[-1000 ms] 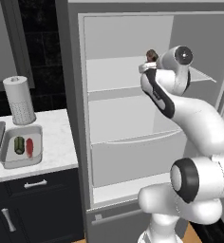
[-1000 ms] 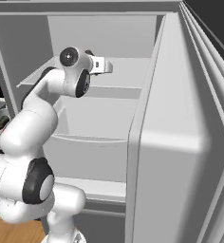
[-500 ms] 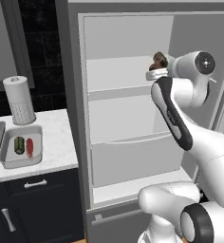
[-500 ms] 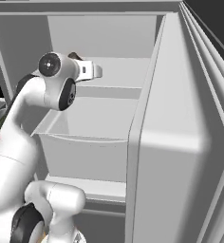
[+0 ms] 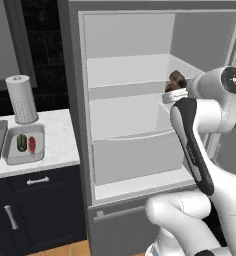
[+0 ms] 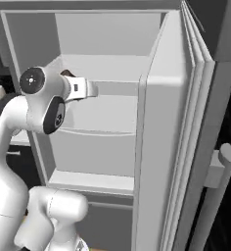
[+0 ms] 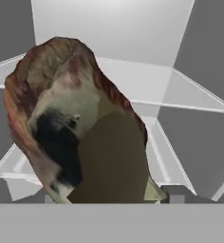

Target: Place one cucumber and one steak in each tupperware on the nearby counter, to pack two identical lunches.

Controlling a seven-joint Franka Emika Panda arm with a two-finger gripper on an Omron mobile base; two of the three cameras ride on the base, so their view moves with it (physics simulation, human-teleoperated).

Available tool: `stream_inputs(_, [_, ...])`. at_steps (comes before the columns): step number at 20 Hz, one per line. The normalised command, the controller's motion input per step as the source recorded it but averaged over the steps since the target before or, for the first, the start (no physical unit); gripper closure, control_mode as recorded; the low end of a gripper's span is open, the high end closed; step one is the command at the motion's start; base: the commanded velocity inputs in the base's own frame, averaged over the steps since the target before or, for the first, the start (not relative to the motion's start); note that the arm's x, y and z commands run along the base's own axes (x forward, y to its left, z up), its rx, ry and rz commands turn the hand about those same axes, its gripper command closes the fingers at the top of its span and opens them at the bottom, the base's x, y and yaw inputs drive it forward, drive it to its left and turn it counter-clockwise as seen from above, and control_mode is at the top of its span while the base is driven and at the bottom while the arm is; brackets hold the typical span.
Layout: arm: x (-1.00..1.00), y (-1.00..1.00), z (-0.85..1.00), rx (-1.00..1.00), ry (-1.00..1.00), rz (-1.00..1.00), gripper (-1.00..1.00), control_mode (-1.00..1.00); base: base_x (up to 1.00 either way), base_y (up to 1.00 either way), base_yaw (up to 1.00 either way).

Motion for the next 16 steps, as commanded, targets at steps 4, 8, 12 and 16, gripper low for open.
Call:
stream_inputs(4, [0.00,0.00,0.00,0.00,0.00,0.00,1.00,1.00,-1.00,0.43,0.08])
stream_inputs(8, [0.00,0.00,0.00,0.00,0.00,0.00,1.00,1.00,-0.96,0.97,0.11])
stream_inputs(12, [0.00,0.00,0.00,0.00,0.00,0.00,1.00,1.00,-0.38,1.00,0.02])
stream_inputs(16, [0.00,0.00,0.00,0.00,0.00,0.00,1.00,1.00,0.03,1.00,0.00])
